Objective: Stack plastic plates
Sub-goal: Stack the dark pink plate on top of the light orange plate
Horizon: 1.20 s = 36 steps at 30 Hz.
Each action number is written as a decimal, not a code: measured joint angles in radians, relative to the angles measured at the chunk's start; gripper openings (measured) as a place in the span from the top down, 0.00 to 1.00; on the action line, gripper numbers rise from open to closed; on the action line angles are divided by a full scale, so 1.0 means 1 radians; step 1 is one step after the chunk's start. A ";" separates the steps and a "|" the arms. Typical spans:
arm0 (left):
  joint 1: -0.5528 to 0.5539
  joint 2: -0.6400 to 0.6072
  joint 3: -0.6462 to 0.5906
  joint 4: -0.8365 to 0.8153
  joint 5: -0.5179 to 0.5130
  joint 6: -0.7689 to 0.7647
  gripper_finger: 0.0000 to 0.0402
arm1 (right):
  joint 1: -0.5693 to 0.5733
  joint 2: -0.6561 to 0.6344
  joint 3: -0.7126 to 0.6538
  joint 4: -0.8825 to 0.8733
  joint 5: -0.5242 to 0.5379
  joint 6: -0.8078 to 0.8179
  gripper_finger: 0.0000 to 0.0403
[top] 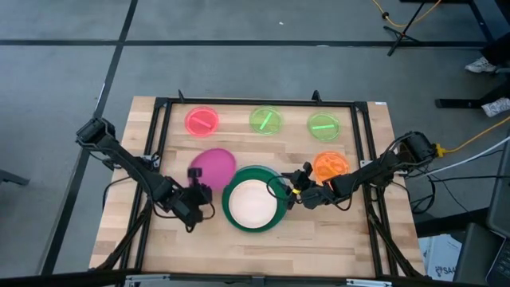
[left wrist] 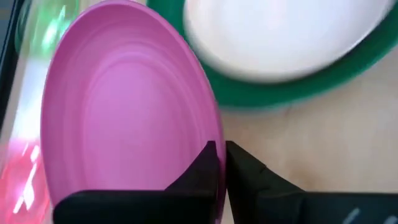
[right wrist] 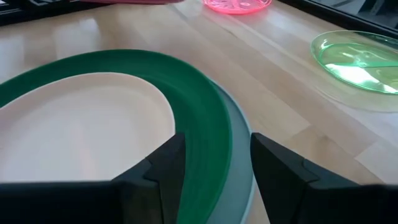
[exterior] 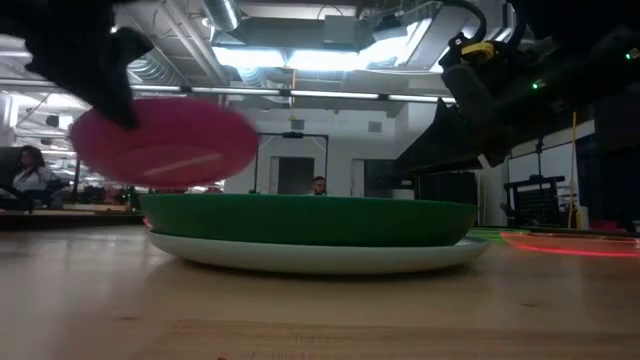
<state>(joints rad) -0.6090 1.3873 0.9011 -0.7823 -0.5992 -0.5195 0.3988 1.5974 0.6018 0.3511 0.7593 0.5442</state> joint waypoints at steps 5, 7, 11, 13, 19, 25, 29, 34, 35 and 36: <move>0.002 0.017 -0.005 0.295 0.032 0.223 0.97 | 0.000 0.000 0.000 0.000 -0.002 0.000 0.57; 0.003 0.042 -0.009 0.379 0.046 0.318 0.97 | 0.000 0.000 0.000 -0.002 -0.001 0.000 0.57; 0.029 0.117 -0.010 0.533 0.110 0.465 0.97 | 0.000 0.000 0.000 -0.002 -0.001 0.000 0.57; 0.048 0.163 -0.010 0.600 0.151 0.497 0.97 | 0.000 0.000 0.000 -0.002 -0.001 0.000 0.57; 0.084 0.261 -0.010 0.719 0.239 0.536 0.97 | 0.000 0.000 0.000 -0.004 -0.002 0.000 0.57; 0.087 0.290 -0.009 0.747 0.250 0.531 0.93 | 0.000 0.000 0.000 -0.011 -0.011 0.000 0.57; 0.087 0.291 -0.010 0.743 0.255 0.525 0.87 | 0.000 0.000 0.000 -0.011 -0.011 0.000 0.57; 0.087 0.291 -0.010 0.747 0.258 0.526 0.77 | 0.000 0.000 0.000 -0.011 -0.011 0.000 0.57; 0.086 0.289 -0.010 0.746 0.264 0.526 0.75 | 0.000 0.000 0.000 -0.011 -0.011 0.000 0.57; 0.084 0.284 -0.010 0.745 0.274 0.526 0.74 | 0.000 0.000 0.000 -0.011 -0.011 0.000 0.57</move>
<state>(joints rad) -0.5255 1.6716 0.8913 -0.0373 -0.3252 0.0067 0.3988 1.5974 0.6022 0.3405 0.7483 0.5446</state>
